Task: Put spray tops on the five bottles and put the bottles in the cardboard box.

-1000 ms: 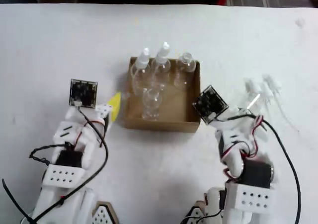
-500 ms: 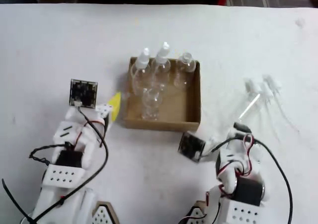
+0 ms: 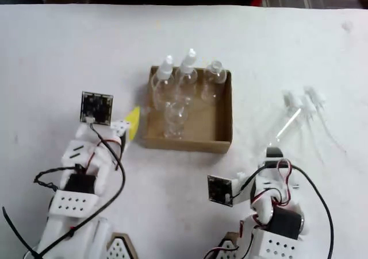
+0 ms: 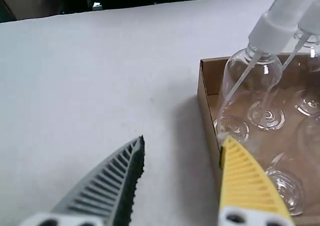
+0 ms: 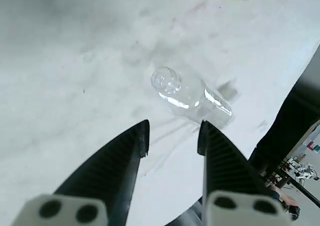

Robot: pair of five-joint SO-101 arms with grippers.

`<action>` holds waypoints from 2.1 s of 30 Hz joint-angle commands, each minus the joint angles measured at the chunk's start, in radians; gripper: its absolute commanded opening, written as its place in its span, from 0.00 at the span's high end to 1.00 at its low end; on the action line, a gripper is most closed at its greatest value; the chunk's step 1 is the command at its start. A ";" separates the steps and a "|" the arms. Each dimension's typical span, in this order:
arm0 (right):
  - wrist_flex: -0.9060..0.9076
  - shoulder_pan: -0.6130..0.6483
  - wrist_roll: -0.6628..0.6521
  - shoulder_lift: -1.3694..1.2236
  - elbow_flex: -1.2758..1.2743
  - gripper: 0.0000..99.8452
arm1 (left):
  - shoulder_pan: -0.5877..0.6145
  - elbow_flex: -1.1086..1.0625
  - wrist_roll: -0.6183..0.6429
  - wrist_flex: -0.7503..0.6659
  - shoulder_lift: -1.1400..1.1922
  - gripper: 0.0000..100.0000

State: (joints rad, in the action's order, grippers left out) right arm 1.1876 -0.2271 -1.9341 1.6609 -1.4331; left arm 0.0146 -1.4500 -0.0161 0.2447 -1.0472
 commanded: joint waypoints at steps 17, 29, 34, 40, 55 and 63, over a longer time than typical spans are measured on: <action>0.008 -0.105 0.451 -0.964 0.931 0.86 | -0.005 0.005 -0.009 -0.048 -0.019 0.77; -0.159 -0.154 1.043 -1.662 1.399 1.00 | -0.005 0.005 -0.011 -0.049 -0.019 0.77; -0.168 -0.120 1.122 -1.831 1.485 0.98 | -0.010 0.005 -0.011 -0.051 -0.019 0.77; -0.173 -0.065 1.128 -1.914 1.527 0.98 | -0.007 0.003 -0.020 -0.051 -0.019 0.77; -0.271 -0.145 0.925 -2.081 1.524 0.98 | -0.013 0.003 -0.066 -0.051 -0.019 0.77; -0.251 -0.288 0.895 -2.080 1.521 0.98 | -0.015 0.003 -0.066 -0.051 -0.019 0.77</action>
State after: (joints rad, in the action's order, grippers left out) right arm 0.9314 -0.4649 -0.9996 -0.4335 0.0476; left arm 0.0115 -1.4500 -0.0713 0.2232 -1.0472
